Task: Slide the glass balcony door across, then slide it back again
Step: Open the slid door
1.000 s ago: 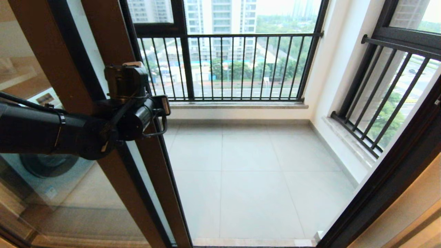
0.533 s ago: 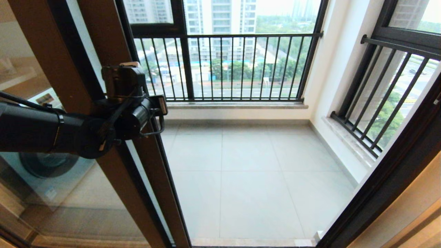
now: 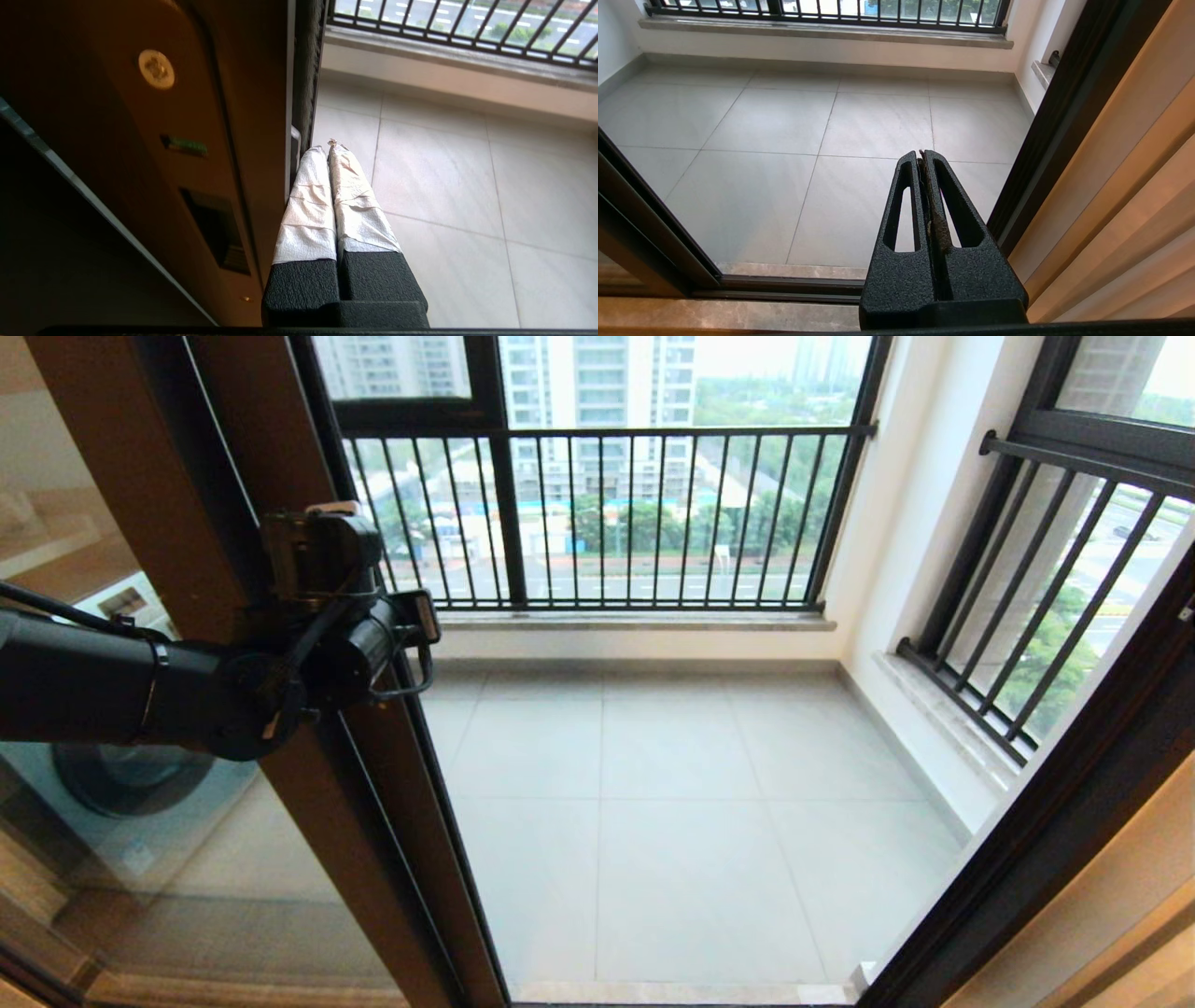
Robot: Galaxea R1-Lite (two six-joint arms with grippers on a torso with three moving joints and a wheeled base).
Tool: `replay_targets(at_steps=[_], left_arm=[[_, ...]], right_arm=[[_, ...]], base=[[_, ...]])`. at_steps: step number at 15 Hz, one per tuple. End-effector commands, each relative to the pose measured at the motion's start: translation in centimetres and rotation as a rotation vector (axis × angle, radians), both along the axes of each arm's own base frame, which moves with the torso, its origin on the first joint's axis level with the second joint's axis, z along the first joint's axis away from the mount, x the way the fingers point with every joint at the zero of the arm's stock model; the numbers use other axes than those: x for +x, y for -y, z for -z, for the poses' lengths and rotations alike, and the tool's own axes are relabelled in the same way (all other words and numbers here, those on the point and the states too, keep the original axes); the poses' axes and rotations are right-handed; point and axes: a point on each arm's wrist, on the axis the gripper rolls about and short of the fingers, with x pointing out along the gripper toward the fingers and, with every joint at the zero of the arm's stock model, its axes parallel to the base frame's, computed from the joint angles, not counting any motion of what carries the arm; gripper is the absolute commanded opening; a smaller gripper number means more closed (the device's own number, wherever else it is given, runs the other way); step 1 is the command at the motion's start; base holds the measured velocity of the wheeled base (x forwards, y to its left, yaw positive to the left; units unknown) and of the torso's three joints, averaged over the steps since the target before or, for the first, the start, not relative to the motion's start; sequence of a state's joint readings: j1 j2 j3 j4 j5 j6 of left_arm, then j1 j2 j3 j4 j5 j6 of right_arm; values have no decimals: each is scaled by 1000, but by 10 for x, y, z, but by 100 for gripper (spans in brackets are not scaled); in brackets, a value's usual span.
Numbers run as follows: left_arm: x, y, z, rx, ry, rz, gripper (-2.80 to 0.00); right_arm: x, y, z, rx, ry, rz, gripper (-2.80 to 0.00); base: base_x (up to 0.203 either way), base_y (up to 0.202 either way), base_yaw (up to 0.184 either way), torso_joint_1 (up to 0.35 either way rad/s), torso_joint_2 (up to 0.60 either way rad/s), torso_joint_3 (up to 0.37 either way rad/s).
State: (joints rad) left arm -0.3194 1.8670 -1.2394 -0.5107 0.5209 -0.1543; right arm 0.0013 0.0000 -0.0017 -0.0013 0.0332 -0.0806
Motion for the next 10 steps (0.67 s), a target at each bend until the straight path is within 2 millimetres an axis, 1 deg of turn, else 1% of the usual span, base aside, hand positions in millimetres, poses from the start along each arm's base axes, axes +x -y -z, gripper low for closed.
replay_targets(at_steps=[1,3,5,7,8,10], left_arm=[[-3,1,-5,-6,20,7,-280],[-7,0,-9,-6,29,7,-280],[-23,6,-22,-16,56,40,-280],[-47,16,-37,-24,90,92,-280],[-61,17,-42,-23,100,113,-280],[-95,10,-51,-10,113,141,-280]], right_arm=[[0,0,0,-1,-1,-1,-280],[0,0,0,-1,-1,-1,-280],[0,0,0,-1,-1,-1,-280],[0,0,0,-1,-1,-1,-280],[0,0,0,-1,-1,-1,-280],[0,0,0,-1,-1,-1,-280]], base=[[0,0,0,0,0,0],[0,0,0,0,0,0],[0,0,0,0,0,0],[0,0,0,0,0,0],[0,0,0,0,0,0],[0,0,0,0,0,0]])
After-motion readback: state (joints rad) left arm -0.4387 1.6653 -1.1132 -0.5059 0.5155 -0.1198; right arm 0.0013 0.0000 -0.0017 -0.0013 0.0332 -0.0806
